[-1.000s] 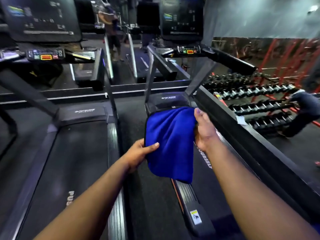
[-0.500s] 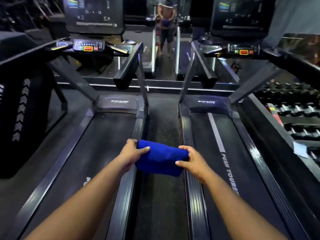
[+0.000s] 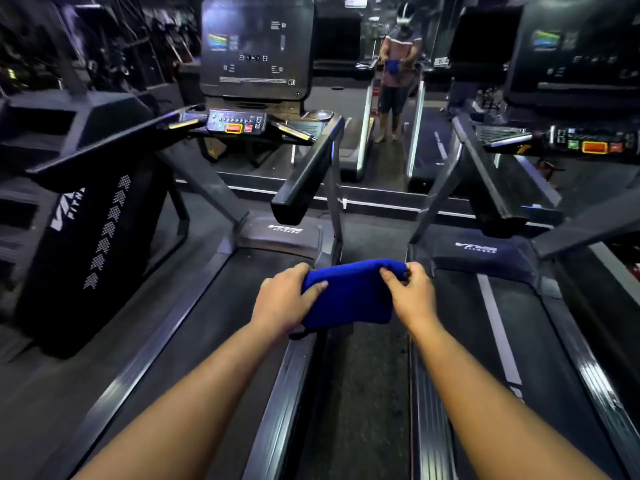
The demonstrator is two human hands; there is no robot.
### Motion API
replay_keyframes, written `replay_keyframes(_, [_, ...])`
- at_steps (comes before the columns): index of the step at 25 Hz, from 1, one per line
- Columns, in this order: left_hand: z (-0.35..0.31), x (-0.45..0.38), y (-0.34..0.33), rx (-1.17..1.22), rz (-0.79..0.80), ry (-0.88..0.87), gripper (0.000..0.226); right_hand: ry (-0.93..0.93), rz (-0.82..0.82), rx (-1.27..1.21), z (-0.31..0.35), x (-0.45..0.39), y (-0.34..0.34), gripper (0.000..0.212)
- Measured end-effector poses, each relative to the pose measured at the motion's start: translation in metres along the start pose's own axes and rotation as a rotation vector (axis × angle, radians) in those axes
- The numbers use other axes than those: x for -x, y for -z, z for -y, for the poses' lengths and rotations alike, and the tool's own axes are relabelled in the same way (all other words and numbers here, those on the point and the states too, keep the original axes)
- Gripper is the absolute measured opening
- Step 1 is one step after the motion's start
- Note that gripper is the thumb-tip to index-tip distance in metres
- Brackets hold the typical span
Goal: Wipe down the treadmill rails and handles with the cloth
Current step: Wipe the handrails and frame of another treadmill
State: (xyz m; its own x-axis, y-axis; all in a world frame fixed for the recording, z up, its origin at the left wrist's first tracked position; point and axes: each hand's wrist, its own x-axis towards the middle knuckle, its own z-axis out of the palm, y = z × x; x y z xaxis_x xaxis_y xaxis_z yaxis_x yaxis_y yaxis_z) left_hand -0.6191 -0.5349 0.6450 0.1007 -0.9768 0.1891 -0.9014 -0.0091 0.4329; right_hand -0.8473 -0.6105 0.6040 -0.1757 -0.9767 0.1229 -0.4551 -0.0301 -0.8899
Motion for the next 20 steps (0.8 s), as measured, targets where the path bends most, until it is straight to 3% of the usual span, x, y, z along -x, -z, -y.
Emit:
replay_keyframes(3, [0.018,-0.042,0.009,0.003,0.028,0.008,0.031,0.005,-0.039,0.019,0.023,-0.033,-0.036,0.026])
replay_keyframes(7, [0.049,-0.09,0.014,-0.118,-0.002,-0.096,0.034,0.274,-0.245,0.248,0.068,-0.082,-0.062,0.031])
replay_keyframes(10, [0.065,-0.122,0.019,-0.062,-0.045,-0.109,0.039,0.435,-0.248,0.002,0.103,-0.117,-0.089,0.027])
replay_keyframes(13, [0.079,-0.154,0.032,0.218,-0.197,0.0,0.048,0.586,-0.277,-0.133,0.137,-0.155,-0.141,0.027])
replay_keyframes(14, [0.084,-0.168,0.036,0.31,-0.279,0.049,0.042,0.594,-0.227,-0.143,0.146,-0.17,-0.164,0.032])
replay_keyframes(16, [0.093,-0.192,0.04,0.359,-0.38,0.132,0.031,0.463,0.059,-0.062,0.156,-0.183,-0.209,0.049])
replay_keyframes(18, [0.103,-0.216,0.035,0.325,-0.344,0.167,0.046,0.294,0.344,-0.008,0.148,-0.183,-0.246,0.067])
replay_keyframes(20, [0.108,-0.238,0.026,0.33,-0.269,0.182,0.055,0.27,0.364,-0.108,0.13,-0.176,-0.261,0.081])
